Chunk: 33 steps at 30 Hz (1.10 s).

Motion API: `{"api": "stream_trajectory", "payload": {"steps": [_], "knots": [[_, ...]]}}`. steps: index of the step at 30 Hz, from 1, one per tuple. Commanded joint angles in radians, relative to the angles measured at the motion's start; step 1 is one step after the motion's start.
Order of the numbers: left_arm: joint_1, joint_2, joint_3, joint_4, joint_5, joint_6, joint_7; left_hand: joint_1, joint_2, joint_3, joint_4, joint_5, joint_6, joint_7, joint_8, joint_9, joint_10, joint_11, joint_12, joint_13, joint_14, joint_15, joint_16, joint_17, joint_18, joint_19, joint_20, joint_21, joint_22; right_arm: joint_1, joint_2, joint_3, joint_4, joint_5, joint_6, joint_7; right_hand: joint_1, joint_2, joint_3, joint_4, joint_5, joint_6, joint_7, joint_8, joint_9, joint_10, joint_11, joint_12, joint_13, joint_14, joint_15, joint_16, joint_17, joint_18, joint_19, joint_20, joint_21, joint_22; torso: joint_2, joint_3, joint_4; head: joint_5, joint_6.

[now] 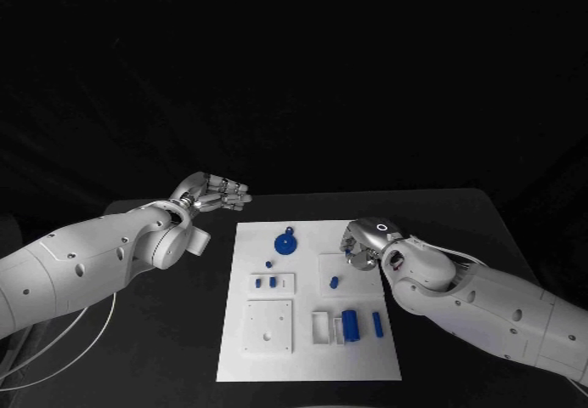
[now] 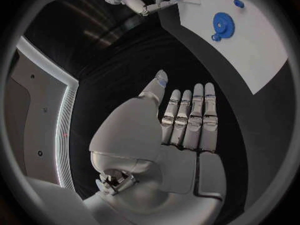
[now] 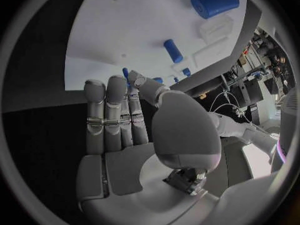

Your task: Assemble the parts on the task board

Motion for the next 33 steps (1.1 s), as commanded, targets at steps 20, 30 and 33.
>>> {"api": "stream_trajectory", "payload": {"steps": [20, 30, 33], "knots": [[0.002, 0.015, 0.001, -0.008, 0.014, -0.007, 0.019, -0.006, 0.013, 0.002, -0.004, 0.001, 0.003, 0.007, 0.0, -0.002, 0.002, 0.003, 0.003, -0.001, 0.005, -0.003, -0.003, 0.001, 0.005, 0.001, -0.002, 0.005, -0.002, -0.047, -0.021, 0.036, 0.198, 0.099, -0.102, 0.077, 0.015, 0.011, -0.013, 0.012, -0.004, 0.006, 0.001, -0.001, -0.003, 0.023, -0.016, 0.003, 0.001, 0.002, -0.01, -0.012, -0.001, 0.011, 0.036, -0.003, -0.081, 0.082, -0.002, 0.0022, 0.003, 0.053, -0.005], [0.002, 0.052, 0.0, -0.034, 0.023, -0.014, 0.019, -0.005, 0.015, 0.002, -0.004, 0.0, 0.004, 0.006, 0.0, -0.002, 0.004, 0.003, 0.003, -0.001, 0.005, -0.002, -0.003, 0.0, 0.005, 0.001, -0.002, 0.005, -0.002, -0.135, 0.048, 0.036, 0.204, 0.067, -0.147, 0.087, 0.017, 0.009, -0.009, 0.012, -0.005, 0.007, 0.001, -0.001, -0.008, 0.025, -0.017, 0.003, 0.001, 0.003, -0.01, -0.009, 0.0, 0.008, 0.046, -0.004, -0.097, 0.113, -0.012, -0.003, 0.003, 0.103, -0.026], [0.002, 0.068, 0.0, -0.046, 0.026, -0.013, 0.019, -0.006, 0.017, 0.001, -0.004, 0.001, 0.006, 0.005, 0.0, -0.002, 0.004, 0.003, 0.003, -0.001, 0.003, -0.002, -0.003, 0.0, 0.005, 0.0, -0.002, 0.005, -0.002, -0.157, 0.067, 0.036, 0.197, 0.058, -0.15, 0.087, 0.017, 0.008, -0.008, 0.012, -0.005, 0.008, 0.001, -0.001, -0.008, 0.026, -0.017, 0.003, 0.001, 0.003, -0.01, -0.009, 0.0, 0.008, 0.048, -0.004, -0.097, 0.118, -0.014, -0.0028, 0.005, 0.119, -0.03]]}}
